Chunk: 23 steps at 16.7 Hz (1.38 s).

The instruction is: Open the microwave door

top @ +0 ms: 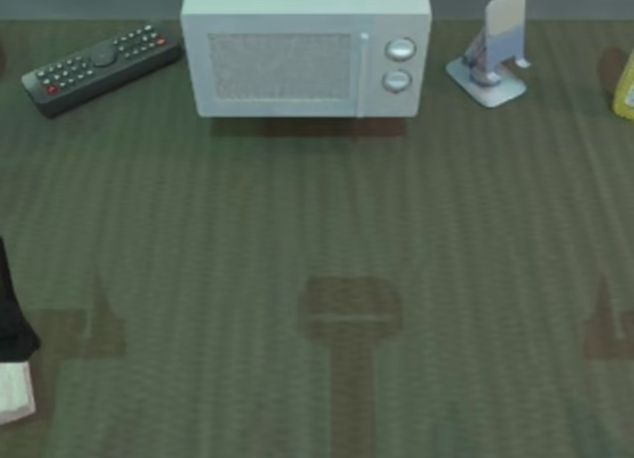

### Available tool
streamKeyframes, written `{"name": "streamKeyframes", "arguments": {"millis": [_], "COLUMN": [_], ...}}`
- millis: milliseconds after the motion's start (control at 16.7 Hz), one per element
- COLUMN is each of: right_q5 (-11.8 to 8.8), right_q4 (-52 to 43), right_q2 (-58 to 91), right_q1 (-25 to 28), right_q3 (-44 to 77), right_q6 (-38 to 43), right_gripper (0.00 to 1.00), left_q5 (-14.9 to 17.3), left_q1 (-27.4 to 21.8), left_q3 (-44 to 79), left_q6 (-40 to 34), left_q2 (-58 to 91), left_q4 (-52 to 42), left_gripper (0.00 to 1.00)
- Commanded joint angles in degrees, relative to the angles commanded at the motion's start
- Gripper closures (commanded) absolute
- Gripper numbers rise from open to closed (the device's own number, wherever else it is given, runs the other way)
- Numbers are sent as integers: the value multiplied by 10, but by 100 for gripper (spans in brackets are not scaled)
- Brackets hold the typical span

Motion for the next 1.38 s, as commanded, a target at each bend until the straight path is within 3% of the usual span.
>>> {"name": "streamKeyframes", "arguments": {"millis": [240, 480, 1380], "right_q5": [0, 0, 0], "right_q4": [0, 0, 0], "right_q2": [0, 0, 0], "right_q1": [0, 0, 0], "right_q3": [0, 0, 0], "right_q6": [0, 0, 0], "right_gripper": [0, 0, 0], "left_q5": [-9, -55, -342], "left_q1": [-7, -54, -388], "left_q3": [13, 96, 688], "left_q6": [-4, -30, -202], "left_q2": [18, 125, 909], "left_q4": [-3, -14, -49], "left_gripper": [0, 0, 0]}}
